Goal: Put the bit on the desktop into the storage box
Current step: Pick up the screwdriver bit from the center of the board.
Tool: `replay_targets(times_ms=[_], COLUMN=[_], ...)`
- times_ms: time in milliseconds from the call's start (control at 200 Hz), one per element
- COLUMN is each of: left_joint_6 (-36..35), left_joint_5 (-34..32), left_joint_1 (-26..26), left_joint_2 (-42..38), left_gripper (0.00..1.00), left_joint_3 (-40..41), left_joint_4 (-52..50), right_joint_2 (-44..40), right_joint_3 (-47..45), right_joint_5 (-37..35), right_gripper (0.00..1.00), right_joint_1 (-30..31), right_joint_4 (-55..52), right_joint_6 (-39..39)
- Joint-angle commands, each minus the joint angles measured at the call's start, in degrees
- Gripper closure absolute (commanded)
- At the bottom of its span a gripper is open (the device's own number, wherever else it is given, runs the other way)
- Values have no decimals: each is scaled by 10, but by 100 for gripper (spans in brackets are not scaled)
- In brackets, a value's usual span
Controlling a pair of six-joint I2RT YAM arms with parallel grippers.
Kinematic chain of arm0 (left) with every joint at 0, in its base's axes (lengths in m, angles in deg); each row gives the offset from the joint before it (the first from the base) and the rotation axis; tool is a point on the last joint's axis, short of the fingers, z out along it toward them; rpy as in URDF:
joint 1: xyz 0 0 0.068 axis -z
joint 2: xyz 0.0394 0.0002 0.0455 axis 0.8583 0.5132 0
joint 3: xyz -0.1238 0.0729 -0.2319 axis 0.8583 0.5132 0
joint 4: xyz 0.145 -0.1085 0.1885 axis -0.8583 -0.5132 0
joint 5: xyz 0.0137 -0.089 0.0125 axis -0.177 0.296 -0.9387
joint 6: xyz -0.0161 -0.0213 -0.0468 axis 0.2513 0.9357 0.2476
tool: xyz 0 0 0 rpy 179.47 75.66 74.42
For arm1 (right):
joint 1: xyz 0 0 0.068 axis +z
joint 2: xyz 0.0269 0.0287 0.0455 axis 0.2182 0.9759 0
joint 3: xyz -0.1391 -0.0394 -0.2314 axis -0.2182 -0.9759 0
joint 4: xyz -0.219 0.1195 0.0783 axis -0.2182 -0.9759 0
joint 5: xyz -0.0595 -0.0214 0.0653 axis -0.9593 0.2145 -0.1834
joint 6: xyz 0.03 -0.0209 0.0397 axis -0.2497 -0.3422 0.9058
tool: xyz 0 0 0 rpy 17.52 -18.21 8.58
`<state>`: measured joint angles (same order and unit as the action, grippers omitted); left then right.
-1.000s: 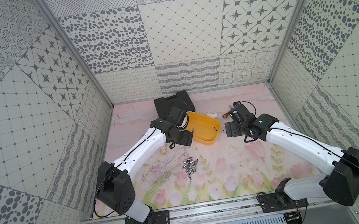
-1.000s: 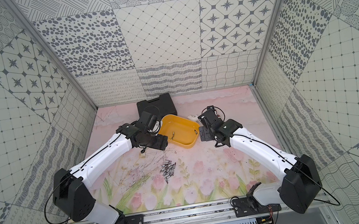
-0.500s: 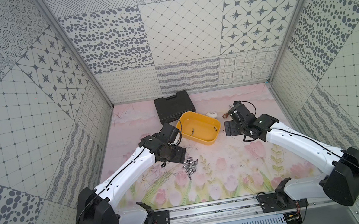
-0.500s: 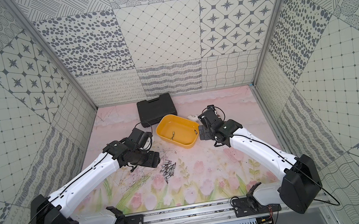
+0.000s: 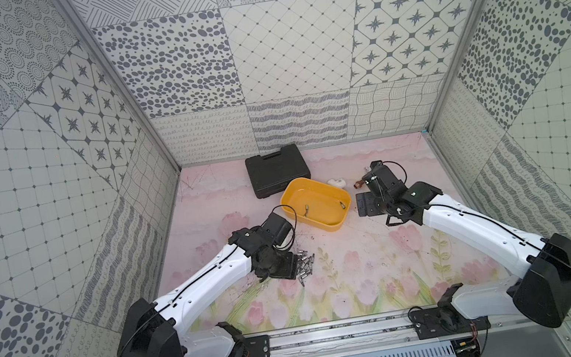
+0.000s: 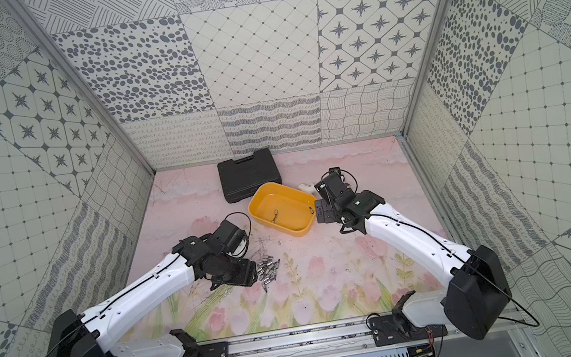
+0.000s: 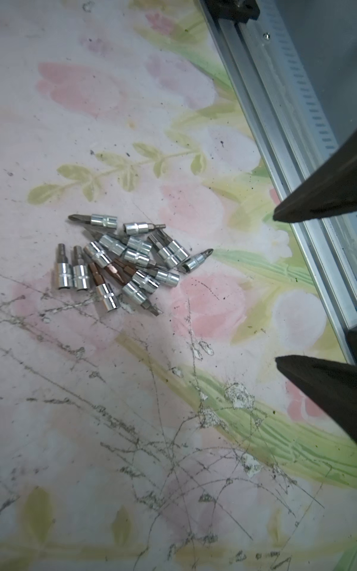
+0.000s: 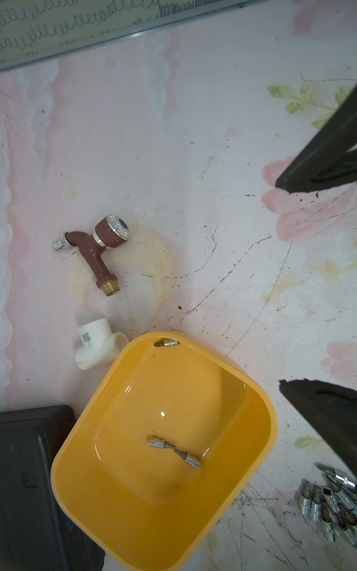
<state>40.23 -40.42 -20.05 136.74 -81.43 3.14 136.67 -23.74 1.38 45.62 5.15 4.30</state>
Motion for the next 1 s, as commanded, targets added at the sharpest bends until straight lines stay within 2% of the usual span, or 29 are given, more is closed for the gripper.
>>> replay_targets(times_ms=[0, 545, 991], left_joint_6=[32, 63, 73], left_joint_5=[16, -44, -57], left_joint_1=[28, 105, 113], left_joint_2=[30, 155, 208], left_gripper=[31, 41, 52], left_joint_3=[-3, -39, -47], left_joint_4=[2, 26, 62], right_joint_2=[5, 3, -4], right_joint_3=[6, -6, -15], right_joint_5=[3, 3, 0], right_gripper=[3, 3, 3], right_joint_1=[-2, -2, -2], right_joint_4=[22, 24, 24], right_joint_6=[3, 7, 11])
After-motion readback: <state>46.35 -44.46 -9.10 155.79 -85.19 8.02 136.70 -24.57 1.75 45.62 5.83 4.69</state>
